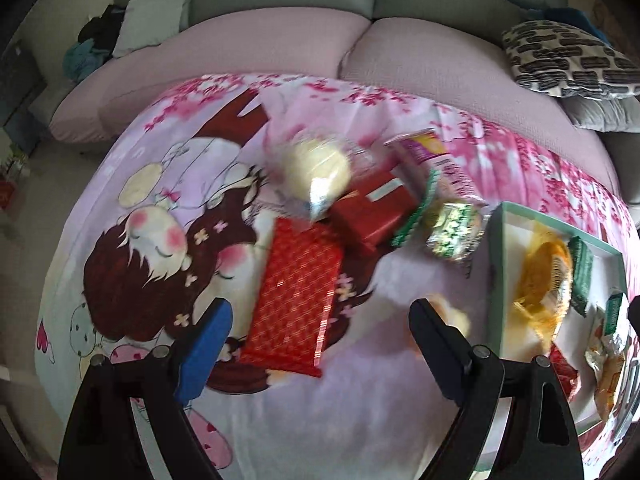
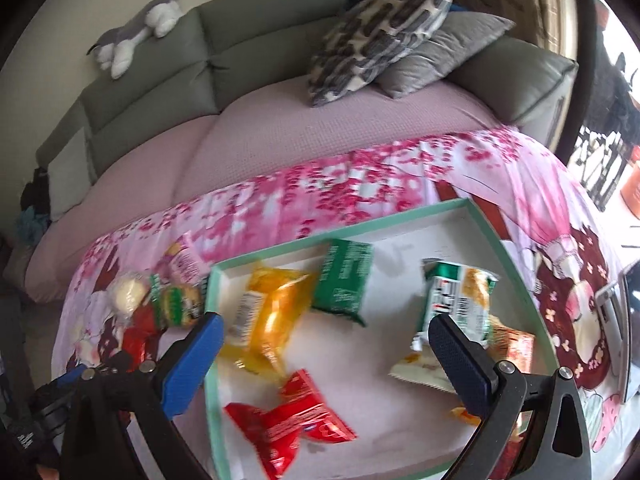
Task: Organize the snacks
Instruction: 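Withdraw both tools from the tray toward the red packet and pudding cup, then grasp the red patterned packet with the left tool while the right tool grasps the cream pudding cup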
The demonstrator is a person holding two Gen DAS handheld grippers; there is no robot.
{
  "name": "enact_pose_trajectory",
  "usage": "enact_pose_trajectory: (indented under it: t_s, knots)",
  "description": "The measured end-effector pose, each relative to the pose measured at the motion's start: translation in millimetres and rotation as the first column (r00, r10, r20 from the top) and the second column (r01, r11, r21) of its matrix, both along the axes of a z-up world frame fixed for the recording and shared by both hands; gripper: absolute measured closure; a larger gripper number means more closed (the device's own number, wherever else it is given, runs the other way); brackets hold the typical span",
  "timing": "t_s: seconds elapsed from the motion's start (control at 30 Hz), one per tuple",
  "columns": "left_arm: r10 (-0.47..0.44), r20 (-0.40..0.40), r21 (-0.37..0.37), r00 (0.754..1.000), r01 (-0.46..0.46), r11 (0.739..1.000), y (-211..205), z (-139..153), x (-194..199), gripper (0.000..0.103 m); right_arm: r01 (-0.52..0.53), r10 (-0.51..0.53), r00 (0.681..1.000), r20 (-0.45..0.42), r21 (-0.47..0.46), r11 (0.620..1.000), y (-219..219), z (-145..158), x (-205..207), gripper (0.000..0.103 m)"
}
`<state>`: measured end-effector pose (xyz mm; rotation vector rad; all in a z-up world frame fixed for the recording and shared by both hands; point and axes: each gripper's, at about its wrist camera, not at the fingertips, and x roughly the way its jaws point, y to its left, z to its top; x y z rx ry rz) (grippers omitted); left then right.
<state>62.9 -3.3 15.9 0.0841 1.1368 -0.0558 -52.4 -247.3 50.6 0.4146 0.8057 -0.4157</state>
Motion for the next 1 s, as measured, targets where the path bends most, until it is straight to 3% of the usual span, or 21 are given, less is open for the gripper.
enact_pose_trajectory:
  t_s: [0.33,0.63,1.0]
  knots:
    - [0.128,-0.021,-0.066,0.992,-0.129,0.989,53.8,-3.3,10.9,0.013,-0.171,0.17,0.985,-0.015,-0.011,0.985,66.1,-10.4,24.7,0.002]
    - [0.123,-0.028,-0.094,0.992,-0.125,0.988,65.1,-4.5,13.2,0.013,-0.313,0.312,0.95,0.008,0.014,0.95,111.1,-18.7,38.4,0.016]
    - [0.101,-0.092,-0.084,0.991,-0.109,0.99,56.8,-30.3,22.6,0.013,-0.385,0.389,0.92,-0.042,0.067,0.92,127.3,-48.6,57.6,0.046]
